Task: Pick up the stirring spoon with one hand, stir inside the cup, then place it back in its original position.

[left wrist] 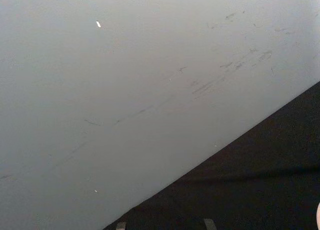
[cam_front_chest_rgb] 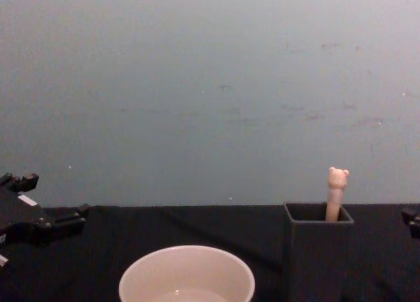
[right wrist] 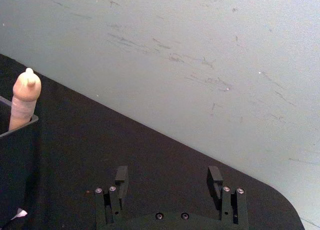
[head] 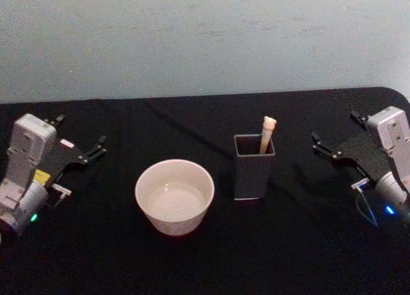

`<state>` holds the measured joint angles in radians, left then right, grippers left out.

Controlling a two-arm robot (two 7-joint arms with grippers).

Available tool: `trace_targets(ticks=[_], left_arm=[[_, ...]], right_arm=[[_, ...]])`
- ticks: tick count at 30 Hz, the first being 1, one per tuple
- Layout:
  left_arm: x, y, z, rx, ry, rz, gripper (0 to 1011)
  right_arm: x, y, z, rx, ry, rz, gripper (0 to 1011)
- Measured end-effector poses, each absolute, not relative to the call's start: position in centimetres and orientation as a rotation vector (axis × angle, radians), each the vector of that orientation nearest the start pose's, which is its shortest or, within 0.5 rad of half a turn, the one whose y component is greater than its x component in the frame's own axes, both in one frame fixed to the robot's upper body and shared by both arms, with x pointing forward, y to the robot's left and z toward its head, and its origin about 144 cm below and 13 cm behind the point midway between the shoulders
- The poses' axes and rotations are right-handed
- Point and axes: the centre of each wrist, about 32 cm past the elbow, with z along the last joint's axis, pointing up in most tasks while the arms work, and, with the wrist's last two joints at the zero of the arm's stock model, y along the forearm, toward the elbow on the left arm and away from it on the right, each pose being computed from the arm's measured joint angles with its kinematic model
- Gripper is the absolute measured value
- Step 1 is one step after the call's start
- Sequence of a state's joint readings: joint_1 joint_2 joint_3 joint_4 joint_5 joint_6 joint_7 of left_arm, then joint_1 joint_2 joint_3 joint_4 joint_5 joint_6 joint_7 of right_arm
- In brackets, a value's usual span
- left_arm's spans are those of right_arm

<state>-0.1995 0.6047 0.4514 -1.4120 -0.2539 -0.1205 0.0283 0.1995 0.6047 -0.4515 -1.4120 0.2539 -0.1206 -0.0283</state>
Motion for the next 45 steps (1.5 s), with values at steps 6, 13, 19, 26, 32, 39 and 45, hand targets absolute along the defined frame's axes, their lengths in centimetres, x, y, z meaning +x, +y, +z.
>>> trace_targets(ticks=[6, 13, 19, 26, 32, 39, 45], left_arm=[[48.86, 30.97, 113.98, 0.304, -0.285, 1.248, 1001], [48.86, 30.97, 113.98, 0.304, -0.285, 1.248, 1001], [48.86, 30.97, 113.98, 0.304, -0.285, 1.248, 1001], [48.86, 30.97, 113.98, 0.304, -0.285, 1.248, 1001], [48.86, 30.97, 113.98, 0.304, -0.285, 1.248, 1001], [48.86, 30.97, 113.98, 0.304, -0.285, 1.248, 1001], [48.86, 30.97, 113.98, 0.304, -0.285, 1.248, 1001]], right_arm=[[48.86, -30.96, 113.98, -0.304, -0.285, -1.248, 1002], [48.86, -30.96, 113.98, -0.304, -0.285, -1.248, 1002], [48.86, -30.96, 113.98, -0.305, -0.285, -1.248, 1002], [48.86, -30.97, 113.98, -0.305, -0.285, -1.248, 1002], [48.86, -30.96, 113.98, -0.304, -0.285, -1.248, 1002], [48.86, -30.97, 113.98, -0.304, -0.285, -1.248, 1002], [48.86, -30.97, 113.98, -0.305, -0.285, -1.248, 1002]])
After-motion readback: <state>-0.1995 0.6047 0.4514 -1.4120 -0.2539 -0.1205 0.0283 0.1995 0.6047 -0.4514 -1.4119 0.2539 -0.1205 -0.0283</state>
